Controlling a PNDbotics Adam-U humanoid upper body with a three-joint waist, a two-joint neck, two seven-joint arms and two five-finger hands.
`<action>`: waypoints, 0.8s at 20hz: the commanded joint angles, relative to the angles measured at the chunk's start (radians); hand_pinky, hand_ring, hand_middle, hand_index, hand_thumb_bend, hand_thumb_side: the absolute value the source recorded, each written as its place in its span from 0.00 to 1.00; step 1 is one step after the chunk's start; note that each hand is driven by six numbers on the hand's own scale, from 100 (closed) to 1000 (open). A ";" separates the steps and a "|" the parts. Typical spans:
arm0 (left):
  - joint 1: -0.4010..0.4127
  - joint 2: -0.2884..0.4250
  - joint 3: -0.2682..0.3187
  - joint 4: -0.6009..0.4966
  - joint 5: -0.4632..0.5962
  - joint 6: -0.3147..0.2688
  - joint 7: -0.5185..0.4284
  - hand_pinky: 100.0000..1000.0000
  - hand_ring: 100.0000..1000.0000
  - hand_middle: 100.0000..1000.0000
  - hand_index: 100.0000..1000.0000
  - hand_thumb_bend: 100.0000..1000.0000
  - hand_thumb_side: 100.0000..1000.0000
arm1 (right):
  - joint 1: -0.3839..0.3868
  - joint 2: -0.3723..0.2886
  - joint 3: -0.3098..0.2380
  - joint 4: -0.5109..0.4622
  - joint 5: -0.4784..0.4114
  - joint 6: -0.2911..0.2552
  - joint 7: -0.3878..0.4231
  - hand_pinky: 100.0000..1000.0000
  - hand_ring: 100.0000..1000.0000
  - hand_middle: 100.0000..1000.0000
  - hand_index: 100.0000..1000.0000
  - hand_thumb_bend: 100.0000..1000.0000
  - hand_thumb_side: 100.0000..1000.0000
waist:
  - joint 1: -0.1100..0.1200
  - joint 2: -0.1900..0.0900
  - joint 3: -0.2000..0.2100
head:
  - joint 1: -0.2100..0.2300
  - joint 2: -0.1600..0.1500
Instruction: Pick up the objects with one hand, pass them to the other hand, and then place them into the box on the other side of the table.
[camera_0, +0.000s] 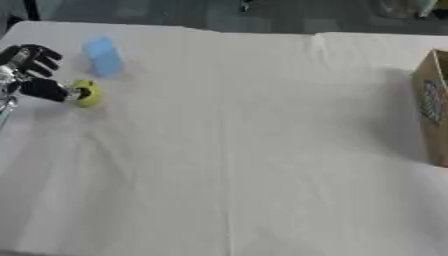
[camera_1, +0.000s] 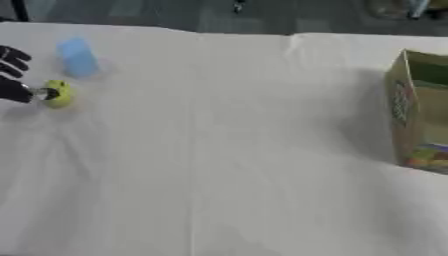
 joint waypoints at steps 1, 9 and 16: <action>-0.038 0.015 0.003 0.027 -0.046 0.006 -0.009 0.73 0.71 0.63 0.76 0.57 0.00 | -0.007 -0.033 -0.004 -0.008 0.007 0.000 0.001 0.91 0.85 0.83 0.85 0.33 0.15 | 0.000 -0.021 0.001 | 0.004 -0.006; -0.086 -0.015 -0.004 0.090 -0.153 0.012 -0.066 0.73 0.71 0.63 0.76 0.58 0.00 | -0.008 -0.032 -0.002 -0.007 0.008 0.001 0.002 0.91 0.85 0.82 0.85 0.33 0.15 | -0.003 -0.020 0.001 | 0.021 -0.010; -0.104 -0.037 -0.005 0.131 -0.247 0.021 -0.119 0.73 0.70 0.63 0.73 0.57 0.00 | -0.008 -0.029 -0.001 -0.006 0.008 0.001 0.005 0.91 0.85 0.82 0.85 0.33 0.15 | -0.004 -0.019 0.000 | 0.027 -0.009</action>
